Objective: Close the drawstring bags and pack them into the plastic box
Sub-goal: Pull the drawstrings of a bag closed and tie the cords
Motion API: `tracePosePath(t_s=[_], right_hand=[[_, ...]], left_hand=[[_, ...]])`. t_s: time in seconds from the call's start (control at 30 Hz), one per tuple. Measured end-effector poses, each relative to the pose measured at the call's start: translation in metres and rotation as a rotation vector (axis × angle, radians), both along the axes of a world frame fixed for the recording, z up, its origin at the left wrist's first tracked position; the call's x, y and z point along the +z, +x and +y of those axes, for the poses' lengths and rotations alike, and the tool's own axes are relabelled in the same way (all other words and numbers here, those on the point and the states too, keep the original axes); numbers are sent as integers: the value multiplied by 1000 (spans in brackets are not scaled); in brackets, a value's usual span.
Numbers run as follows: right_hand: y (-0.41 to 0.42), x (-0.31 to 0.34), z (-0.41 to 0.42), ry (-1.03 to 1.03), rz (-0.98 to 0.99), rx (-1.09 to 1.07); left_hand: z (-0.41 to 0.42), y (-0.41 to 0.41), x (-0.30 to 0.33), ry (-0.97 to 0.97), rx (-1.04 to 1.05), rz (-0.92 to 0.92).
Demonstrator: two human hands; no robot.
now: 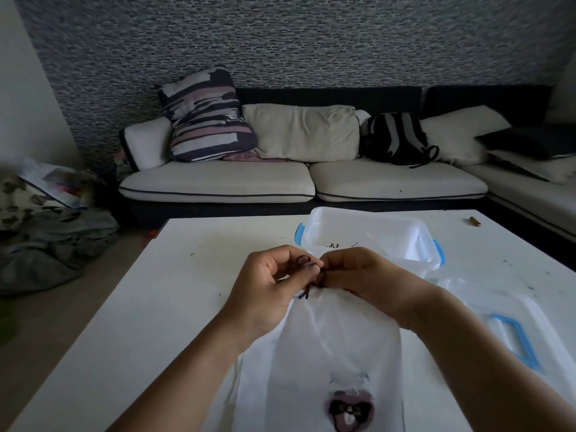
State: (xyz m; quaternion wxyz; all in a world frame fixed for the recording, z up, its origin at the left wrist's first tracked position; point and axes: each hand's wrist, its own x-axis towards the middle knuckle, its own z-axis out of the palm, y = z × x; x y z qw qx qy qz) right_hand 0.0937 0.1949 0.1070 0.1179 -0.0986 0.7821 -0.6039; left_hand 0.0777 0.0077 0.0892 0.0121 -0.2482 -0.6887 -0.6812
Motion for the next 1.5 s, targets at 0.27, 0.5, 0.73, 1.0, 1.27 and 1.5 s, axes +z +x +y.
tracePosePath(t_s=[0.27,0.5,0.73,1.0,1.27,1.5], right_hand=[[4,-5,5,-286,-133,75],[3,4,3,-380,-121,-60],[7,12,3,-303,-45,-42],[8,15,-5,-200,145,-111],[11,15,-14,-43,138,-107],[12,17,-21,19,226,-190]], left_hand=[[-1,2,2,120,-3,-72],[-4,1,1,123,78,-99],[-6,0,1,87,149,-86],[-4,0,0,37,192,-49],[-3,1,-2,34,214,-48],[-3,1,-1,76,226,-34]])
